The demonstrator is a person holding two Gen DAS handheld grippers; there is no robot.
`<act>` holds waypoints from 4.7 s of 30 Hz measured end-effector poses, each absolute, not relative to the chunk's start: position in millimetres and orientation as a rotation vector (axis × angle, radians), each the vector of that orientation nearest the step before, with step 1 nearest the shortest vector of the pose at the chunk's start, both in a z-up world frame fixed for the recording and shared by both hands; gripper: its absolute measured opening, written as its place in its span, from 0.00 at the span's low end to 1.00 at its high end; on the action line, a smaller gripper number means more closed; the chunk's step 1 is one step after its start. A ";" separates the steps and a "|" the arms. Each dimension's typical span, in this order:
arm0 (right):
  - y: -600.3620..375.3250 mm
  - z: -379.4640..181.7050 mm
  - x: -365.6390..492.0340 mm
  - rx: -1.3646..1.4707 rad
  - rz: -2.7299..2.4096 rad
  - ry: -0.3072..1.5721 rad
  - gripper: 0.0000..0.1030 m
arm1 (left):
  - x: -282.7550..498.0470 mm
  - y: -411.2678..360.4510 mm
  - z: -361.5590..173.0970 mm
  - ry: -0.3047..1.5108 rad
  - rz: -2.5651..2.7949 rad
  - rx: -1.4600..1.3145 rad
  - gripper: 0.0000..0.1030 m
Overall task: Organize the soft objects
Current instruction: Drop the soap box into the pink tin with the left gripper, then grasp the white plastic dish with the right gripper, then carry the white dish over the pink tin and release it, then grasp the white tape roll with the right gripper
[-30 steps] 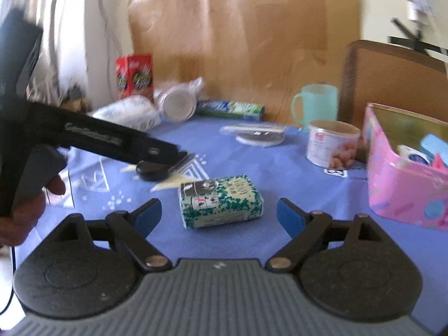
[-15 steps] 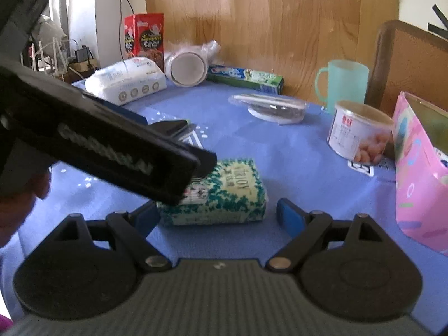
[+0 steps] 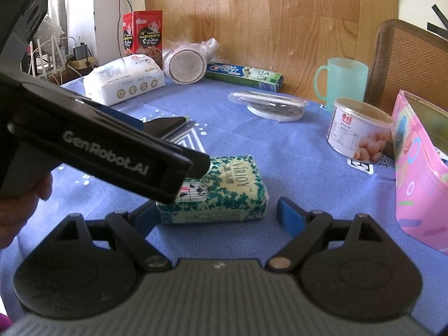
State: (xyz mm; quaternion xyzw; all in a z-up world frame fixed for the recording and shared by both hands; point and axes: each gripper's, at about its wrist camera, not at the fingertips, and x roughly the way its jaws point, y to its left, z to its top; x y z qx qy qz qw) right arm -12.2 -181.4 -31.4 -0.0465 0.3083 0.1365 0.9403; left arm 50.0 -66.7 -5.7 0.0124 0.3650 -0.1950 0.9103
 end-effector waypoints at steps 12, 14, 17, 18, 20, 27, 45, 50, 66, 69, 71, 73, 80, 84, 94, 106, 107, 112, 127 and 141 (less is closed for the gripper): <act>-221.4 -10.6 -53.0 -0.044 0.173 0.436 0.68 | 36.7 -106.2 23.0 0.766 -0.652 -0.086 0.50; -240.2 0.5 -61.8 -0.039 0.111 0.380 0.68 | 37.7 -134.1 38.2 0.723 -0.706 -0.049 0.50; -275.5 17.8 -70.3 -0.027 0.001 0.300 0.68 | 44.1 -185.3 56.4 0.714 -0.836 -0.031 0.50; -288.8 22.8 -71.3 -0.018 -0.036 0.277 0.69 | 46.3 -204.6 60.5 0.711 -0.866 -0.018 0.50; -311.1 28.7 -67.1 -0.001 -0.107 0.262 0.69 | 47.8 -240.9 64.9 0.664 -0.870 0.040 0.61; -371.6 18.0 -33.3 0.063 -0.290 0.315 0.86 | 69.0 -262.9 61.7 0.619 -0.759 0.020 0.85; -252.7 23.4 51.0 0.168 0.204 0.400 0.66 | 45.8 -3.3 29.1 0.548 -0.345 -0.199 0.84; -224.4 14.9 165.8 0.122 0.155 0.541 0.82 | 47.6 31.9 19.0 0.553 -0.327 -0.270 0.84; -194.1 -14.3 200.7 0.090 0.262 0.876 0.72 | 40.9 74.4 3.9 0.554 -0.310 -0.387 0.85; -194.6 -15.5 143.7 0.118 0.317 0.840 0.71 | 37.9 67.2 6.0 0.555 -0.344 -0.382 0.85; -194.5 -13.6 109.4 0.108 0.335 0.779 0.71 | 36.0 62.1 7.8 0.555 -0.362 -0.373 0.85; -199.1 -12.5 81.6 0.092 0.334 0.712 0.72 | 39.6 57.6 9.3 0.565 -0.377 -0.368 0.85; -203.7 -10.0 85.1 0.118 0.272 0.623 0.74 | 123.2 31.6 22.8 0.673 -0.429 -0.331 0.88; -188.0 -15.8 100.3 0.029 0.268 0.630 0.77 | 165.0 21.3 14.2 0.774 -0.462 -0.351 0.83; -172.9 -32.3 134.5 -0.037 0.274 0.652 0.55 | 184.5 -2.7 -17.4 0.894 -0.544 -0.365 0.43; -233.3 32.2 22.5 0.061 0.159 0.386 0.49 | 96.9 -75.4 72.2 0.696 -0.747 -0.248 0.41; -244.0 34.9 12.9 0.058 0.135 0.366 0.49 | 93.1 -91.1 77.6 0.689 -0.777 -0.232 0.41; -314.0 39.0 -26.8 0.057 -0.023 0.313 0.49 | 82.8 -184.8 89.5 0.685 -0.914 -0.161 0.42; -434.1 18.4 -69.1 0.090 -0.362 0.251 0.63 | 71.0 -234.2 71.3 0.639 -0.805 -0.054 0.78; -270.1 45.2 5.6 0.153 0.268 0.409 0.31 | 78.3 -4.5 23.5 0.626 -0.283 -0.148 0.78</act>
